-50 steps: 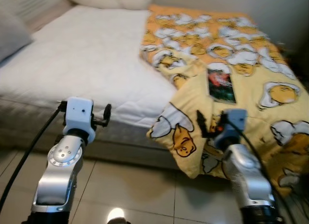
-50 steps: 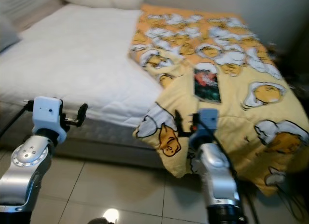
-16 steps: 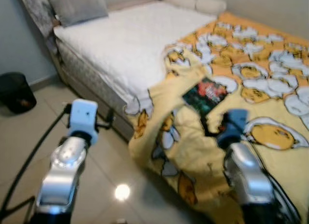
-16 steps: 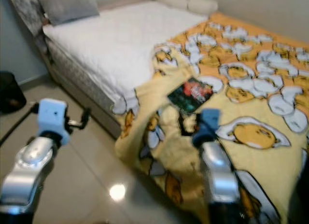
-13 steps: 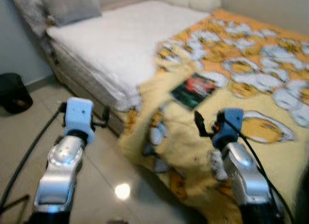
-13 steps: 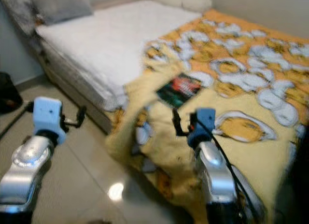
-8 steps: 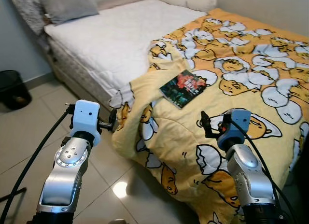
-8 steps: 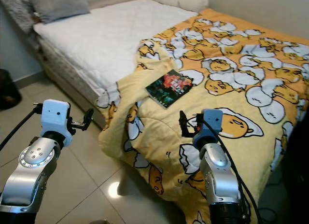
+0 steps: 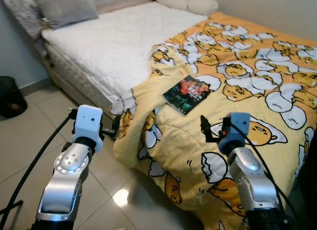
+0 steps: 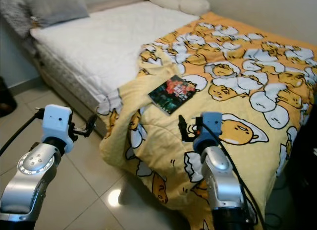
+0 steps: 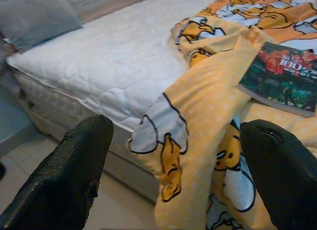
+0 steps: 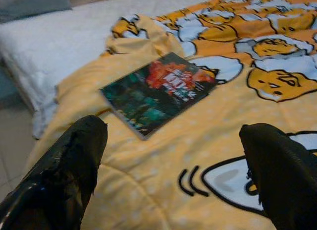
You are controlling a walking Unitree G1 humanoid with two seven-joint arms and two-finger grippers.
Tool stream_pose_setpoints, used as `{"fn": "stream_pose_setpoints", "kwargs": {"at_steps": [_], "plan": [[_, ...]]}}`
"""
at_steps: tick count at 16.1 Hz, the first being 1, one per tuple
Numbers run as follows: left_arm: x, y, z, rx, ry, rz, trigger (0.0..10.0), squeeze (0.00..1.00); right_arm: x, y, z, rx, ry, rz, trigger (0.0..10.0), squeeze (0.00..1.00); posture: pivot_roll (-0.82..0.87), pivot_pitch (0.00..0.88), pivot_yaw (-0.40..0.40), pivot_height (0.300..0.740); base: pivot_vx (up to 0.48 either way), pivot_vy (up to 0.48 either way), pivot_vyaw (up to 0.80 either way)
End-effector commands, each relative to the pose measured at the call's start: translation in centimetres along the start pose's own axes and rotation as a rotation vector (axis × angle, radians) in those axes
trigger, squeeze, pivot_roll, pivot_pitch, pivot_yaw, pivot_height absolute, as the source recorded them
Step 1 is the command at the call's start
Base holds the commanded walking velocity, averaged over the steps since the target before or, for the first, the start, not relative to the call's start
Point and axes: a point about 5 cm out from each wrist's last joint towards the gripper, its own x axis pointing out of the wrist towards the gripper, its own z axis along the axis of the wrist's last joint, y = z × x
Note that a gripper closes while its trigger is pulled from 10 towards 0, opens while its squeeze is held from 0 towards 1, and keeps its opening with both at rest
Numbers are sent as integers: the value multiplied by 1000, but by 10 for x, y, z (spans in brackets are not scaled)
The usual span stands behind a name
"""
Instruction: Clean up the room
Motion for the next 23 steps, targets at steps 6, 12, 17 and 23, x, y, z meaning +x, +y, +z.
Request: {"fn": "stream_pose_setpoints", "kwargs": {"at_steps": [6,12,17,23], "plan": [[-1,0,4,-1,-14,-13,10000,1000,2,2,5,-19,-17,13,10000,0,45,0,-11,740,354,0,0],[-2,-4,6,12,-23,-32,10000,1000,-2,1,3,-23,-8,43,10000,0,54,0,-16,740,361,0,0],[-8,-3,4,8,-15,-29,10000,1000,-12,7,6,-49,-15,125,10000,0,69,0,-27,740,357,0,0],[-2,-9,6,15,-12,-83,10000,1000,-14,-10,7,-25,-10,60,10000,0,4,0,36,740,356,0,0]]}}
